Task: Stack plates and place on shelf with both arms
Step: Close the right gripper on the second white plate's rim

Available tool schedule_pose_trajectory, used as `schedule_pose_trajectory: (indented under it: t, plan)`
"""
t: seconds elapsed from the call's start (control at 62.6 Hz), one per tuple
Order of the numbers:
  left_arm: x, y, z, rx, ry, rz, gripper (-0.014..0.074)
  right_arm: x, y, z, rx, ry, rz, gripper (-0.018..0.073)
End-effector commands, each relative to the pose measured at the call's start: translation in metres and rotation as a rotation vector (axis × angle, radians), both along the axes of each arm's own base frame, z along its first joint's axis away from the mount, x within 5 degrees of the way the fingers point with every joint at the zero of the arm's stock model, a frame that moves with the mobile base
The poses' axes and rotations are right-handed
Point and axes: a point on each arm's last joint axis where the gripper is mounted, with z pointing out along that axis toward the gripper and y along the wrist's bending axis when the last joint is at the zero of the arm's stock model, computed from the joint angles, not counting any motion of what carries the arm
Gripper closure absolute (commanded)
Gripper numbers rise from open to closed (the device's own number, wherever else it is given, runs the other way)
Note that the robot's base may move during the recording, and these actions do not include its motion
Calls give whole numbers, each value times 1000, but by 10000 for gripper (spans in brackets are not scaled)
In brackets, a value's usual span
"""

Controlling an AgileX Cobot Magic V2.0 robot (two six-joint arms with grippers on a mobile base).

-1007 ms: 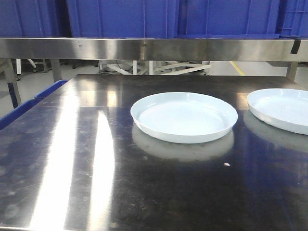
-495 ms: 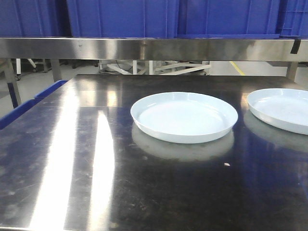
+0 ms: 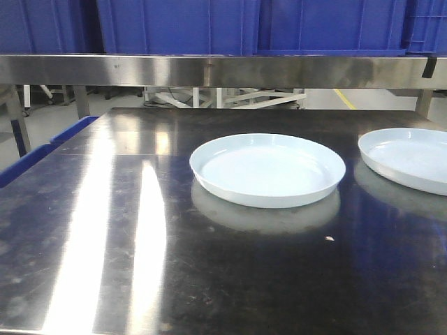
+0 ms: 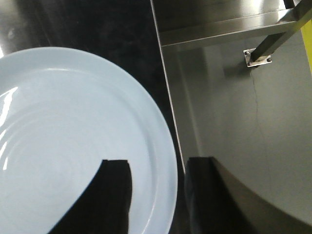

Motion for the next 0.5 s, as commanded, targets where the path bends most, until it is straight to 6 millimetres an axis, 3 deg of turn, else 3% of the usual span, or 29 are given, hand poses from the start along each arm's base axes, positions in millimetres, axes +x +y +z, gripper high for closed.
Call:
schedule_pose_trajectory:
  t: [0.0, 0.24, 0.479]
  plan:
    - [2, 0, 18, -15, -111, 8, 510, 8, -5, 20, -51, -103, 13, 177]
    - [2, 0, 18, -15, -111, 8, 510, 13, -14, 2, -54, -51, 0, 177]
    - [2, 0, 18, -15, -111, 8, 510, 13, -21, 2, -57, -66, -20, 177]
